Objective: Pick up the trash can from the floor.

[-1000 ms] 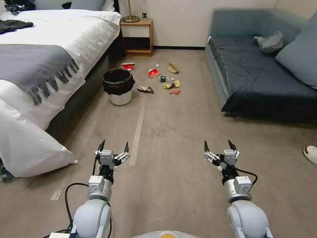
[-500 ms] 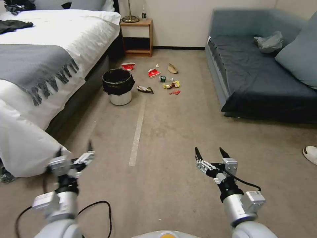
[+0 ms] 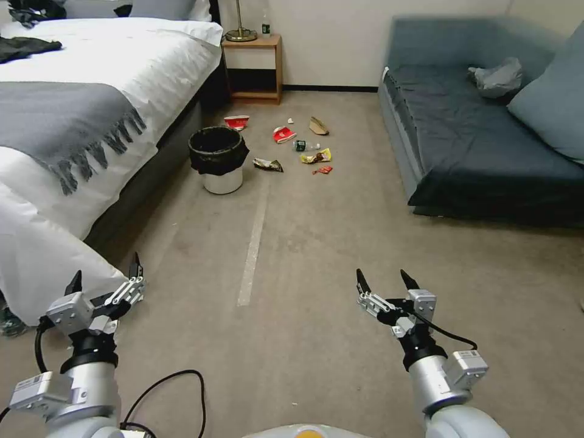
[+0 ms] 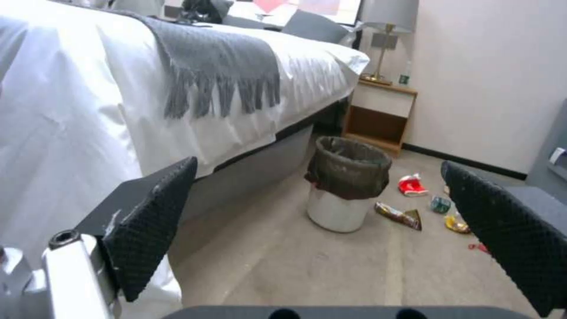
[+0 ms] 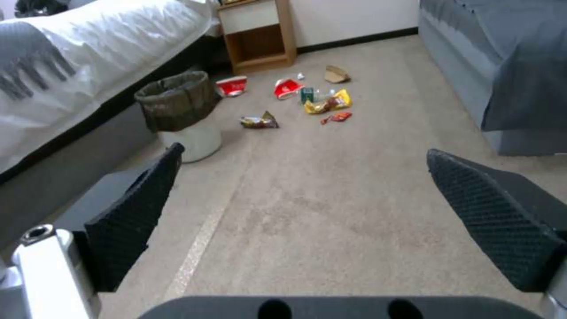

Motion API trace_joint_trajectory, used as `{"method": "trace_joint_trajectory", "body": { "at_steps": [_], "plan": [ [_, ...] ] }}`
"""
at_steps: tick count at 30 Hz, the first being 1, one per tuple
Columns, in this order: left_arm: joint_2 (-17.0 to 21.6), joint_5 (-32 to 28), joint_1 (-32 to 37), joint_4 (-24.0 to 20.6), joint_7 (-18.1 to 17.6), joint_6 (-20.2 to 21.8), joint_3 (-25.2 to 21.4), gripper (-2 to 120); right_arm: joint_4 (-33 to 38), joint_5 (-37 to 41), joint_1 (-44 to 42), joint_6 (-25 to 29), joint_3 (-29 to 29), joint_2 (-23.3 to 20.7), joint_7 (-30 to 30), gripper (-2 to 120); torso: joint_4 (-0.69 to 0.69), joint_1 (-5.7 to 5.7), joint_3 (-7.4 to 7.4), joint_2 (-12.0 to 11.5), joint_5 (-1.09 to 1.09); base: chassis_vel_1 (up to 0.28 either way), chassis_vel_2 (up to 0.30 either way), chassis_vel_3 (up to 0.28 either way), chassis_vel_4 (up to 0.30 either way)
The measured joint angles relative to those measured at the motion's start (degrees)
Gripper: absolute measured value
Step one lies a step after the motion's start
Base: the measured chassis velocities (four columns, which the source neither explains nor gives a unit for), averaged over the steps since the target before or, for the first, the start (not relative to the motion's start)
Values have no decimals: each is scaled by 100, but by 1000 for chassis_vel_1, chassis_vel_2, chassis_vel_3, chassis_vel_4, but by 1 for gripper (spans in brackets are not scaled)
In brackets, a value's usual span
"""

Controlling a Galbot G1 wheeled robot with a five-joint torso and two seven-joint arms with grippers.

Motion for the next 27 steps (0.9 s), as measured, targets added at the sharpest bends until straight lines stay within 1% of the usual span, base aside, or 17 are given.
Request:
{"method": "trace_joint_trajectory", "body": {
  "at_steps": [27],
  "plan": [
    [-5,-132,-10,-66,23,15,-8,100,6,-111,-34,35,-29,13,-124,100,1,0,0,0,0,0,0,0,0]
  ]
}}
